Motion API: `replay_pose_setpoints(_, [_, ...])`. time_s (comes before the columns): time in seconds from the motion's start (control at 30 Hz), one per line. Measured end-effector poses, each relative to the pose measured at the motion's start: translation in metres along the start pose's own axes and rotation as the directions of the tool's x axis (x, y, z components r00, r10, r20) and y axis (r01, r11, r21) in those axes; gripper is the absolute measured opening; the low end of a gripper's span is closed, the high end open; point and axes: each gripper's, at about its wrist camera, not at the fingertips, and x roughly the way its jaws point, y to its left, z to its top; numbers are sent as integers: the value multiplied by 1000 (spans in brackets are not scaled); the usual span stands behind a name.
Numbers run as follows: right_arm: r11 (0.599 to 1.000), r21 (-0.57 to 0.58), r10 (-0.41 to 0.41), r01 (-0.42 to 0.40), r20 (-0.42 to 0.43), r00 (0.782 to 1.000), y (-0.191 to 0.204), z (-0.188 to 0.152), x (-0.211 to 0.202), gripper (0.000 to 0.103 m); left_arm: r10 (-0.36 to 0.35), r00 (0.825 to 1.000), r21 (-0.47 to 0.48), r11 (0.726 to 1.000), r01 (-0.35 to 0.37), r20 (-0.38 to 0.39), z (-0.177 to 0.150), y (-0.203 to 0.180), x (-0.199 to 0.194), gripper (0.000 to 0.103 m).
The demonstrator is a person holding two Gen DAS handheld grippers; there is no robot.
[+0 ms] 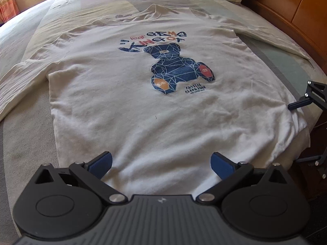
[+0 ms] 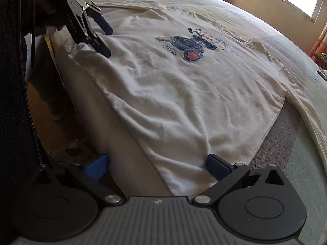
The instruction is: Fold clothes
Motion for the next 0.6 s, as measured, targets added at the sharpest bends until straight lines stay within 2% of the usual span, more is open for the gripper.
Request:
replay_pose_setpoints(0.07, [1000,7,9,-9,-6,1000,-1,14,3,103,-5,1000,-1,1000,5,13,4,1,4,102])
replay_pose_setpoints(0.17, [997,49,53,-58,96,994,-6,35,7,103,-13,999,-4,1000,13,33,9,3,9,102])
replay_pose_setpoints(0.27, [998,35,52,-56,110,993,-5,43,22,103,-21,998,-5,1000,21,53,15,5,15,102])
replay_pose_setpoints(0.47, [999,-13,36,-35,71,997,3,0,1,103,-32,997,-45,998,35,74,28,12,16,102])
replay_pose_setpoints(0.53, [998,-58,10,-8,45,999,6,1,-2,103,-34,997,-70,997,39,74,34,15,13,102])
replay_pose_setpoints(0.6, [1000,-21,1,0,81,997,-4,12,-3,103,-37,994,-67,997,44,101,44,14,9,102])
